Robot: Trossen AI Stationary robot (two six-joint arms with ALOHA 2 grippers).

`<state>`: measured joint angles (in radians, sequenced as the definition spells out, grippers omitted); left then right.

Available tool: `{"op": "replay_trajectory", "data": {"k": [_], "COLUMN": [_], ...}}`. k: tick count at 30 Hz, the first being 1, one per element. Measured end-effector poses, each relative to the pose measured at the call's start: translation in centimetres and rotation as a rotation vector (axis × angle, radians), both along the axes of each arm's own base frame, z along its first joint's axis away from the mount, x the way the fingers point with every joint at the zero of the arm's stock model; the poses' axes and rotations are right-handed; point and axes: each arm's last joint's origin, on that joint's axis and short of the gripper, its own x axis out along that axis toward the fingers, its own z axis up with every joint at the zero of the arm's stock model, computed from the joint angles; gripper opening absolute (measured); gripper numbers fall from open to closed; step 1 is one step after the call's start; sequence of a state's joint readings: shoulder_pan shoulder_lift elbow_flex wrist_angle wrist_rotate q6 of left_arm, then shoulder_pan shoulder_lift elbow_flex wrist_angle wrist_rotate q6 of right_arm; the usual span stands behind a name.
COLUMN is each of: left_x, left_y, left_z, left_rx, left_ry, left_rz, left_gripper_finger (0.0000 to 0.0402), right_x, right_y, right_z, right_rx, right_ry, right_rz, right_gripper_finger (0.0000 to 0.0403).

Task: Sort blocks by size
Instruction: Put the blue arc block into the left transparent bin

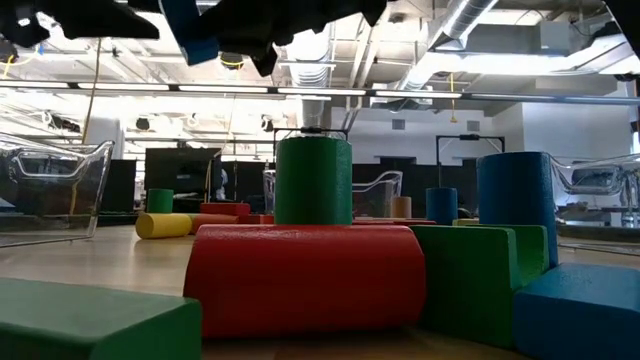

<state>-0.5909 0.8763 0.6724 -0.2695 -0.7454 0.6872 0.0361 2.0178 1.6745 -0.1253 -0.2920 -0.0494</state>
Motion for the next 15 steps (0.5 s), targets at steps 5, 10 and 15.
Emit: {"op": "replay_trajectory", "data": {"k": [5, 10, 15], "left_x": [1.4, 1.8, 2.0], "left_y": [-0.4, -0.7, -0.5], "left_z": [-0.4, 0.0, -0.2], "left_rx": [0.026, 0.053, 0.024], "left_ry": [-0.013, -0.048, -0.018], "left_rz": [0.009, -0.036, -0.096], "left_gripper_finger": [0.0216, 0.0216, 0.0216], "right_x": [0.0, -0.1, -0.1], "right_y": [-0.1, -0.1, -0.1], "right_z": [0.0, -0.1, -0.2], "right_rx": [0.000, -0.001, -0.002], "right_ry": [0.005, 0.013, 0.028], "right_rz": [-0.002, -0.001, -0.001], "right_gripper_finger": [0.0068, 0.0068, 0.0068]}}
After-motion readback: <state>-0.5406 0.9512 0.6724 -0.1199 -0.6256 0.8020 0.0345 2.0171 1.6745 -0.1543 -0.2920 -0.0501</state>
